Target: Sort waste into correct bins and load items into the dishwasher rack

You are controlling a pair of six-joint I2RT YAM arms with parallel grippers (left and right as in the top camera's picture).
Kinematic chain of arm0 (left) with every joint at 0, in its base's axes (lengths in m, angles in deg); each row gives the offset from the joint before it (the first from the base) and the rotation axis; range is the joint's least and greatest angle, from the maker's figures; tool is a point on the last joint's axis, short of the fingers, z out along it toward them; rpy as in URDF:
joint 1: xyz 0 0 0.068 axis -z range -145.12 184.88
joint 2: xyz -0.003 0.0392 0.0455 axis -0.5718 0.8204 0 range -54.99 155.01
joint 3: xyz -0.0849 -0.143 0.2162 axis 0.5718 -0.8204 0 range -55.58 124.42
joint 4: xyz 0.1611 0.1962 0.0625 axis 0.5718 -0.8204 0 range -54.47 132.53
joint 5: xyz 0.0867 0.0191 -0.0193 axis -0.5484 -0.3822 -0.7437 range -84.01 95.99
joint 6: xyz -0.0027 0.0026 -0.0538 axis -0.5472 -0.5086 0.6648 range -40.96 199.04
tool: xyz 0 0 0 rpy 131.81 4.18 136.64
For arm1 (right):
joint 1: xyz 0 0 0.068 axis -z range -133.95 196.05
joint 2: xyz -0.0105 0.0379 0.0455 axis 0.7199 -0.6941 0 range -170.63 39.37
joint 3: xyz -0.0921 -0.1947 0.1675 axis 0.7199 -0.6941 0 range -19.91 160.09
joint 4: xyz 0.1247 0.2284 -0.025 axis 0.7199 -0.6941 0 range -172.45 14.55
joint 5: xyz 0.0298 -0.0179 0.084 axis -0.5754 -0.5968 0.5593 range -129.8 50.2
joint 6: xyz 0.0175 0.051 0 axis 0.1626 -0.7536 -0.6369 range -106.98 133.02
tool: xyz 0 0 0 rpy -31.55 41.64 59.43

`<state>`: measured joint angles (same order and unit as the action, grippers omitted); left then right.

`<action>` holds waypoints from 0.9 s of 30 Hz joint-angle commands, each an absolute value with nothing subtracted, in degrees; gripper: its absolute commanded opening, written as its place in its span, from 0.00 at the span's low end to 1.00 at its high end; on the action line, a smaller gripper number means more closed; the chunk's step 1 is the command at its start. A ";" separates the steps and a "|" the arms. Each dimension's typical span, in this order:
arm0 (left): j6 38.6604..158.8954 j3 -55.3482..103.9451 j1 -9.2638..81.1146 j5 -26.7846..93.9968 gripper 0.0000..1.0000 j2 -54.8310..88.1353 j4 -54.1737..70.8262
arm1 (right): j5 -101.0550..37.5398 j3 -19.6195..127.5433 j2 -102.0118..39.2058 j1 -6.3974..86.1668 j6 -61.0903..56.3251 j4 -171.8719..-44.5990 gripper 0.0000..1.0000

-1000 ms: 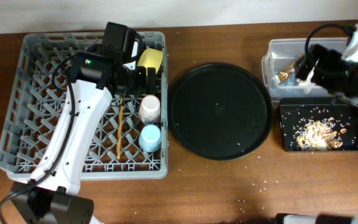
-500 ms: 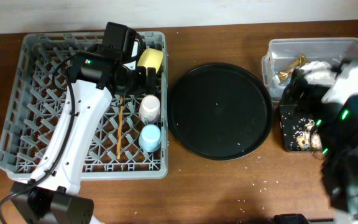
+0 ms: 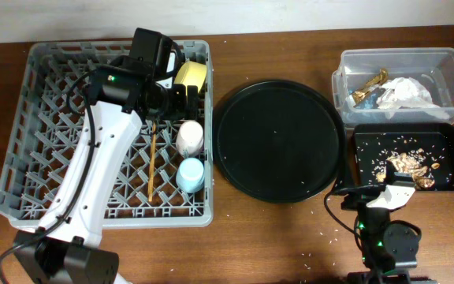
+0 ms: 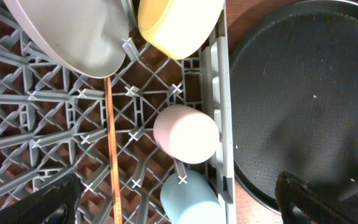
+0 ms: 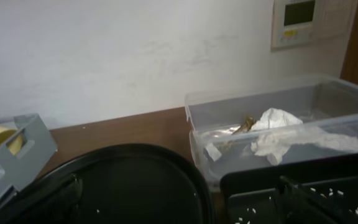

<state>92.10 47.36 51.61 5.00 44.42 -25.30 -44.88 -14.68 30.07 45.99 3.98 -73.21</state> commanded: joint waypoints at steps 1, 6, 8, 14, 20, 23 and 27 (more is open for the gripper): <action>91.84 47.93 51.26 5.19 1.00 43.87 -25.21 | -44.75 -17.85 33.54 45.67 3.54 -72.82 0.99; 91.84 47.93 51.26 5.19 1.00 43.87 -25.21 | -43.83 -19.60 39.21 45.62 3.54 -75.64 0.98; 91.84 47.93 51.26 5.19 1.00 43.87 -25.19 | -42.81 -19.60 39.18 45.56 3.54 -77.08 0.98; 91.84 47.93 51.26 5.19 1.00 43.87 -25.21 | -40.03 -19.60 39.12 45.58 3.56 -80.01 0.99; 91.84 47.93 51.26 5.19 0.99 43.87 -25.21 | -40.03 -19.60 39.05 45.58 3.56 -80.03 0.98; 91.84 47.93 51.26 5.19 0.99 43.87 -25.21 | -40.03 -19.60 39.05 45.58 3.54 -80.03 0.98; 91.84 47.93 51.26 5.19 0.99 43.87 -25.21 | -40.03 -19.60 39.05 45.58 3.54 -80.03 0.98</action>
<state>92.10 47.36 51.61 5.00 44.42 -25.30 -40.56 -19.07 38.57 45.99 3.98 -79.92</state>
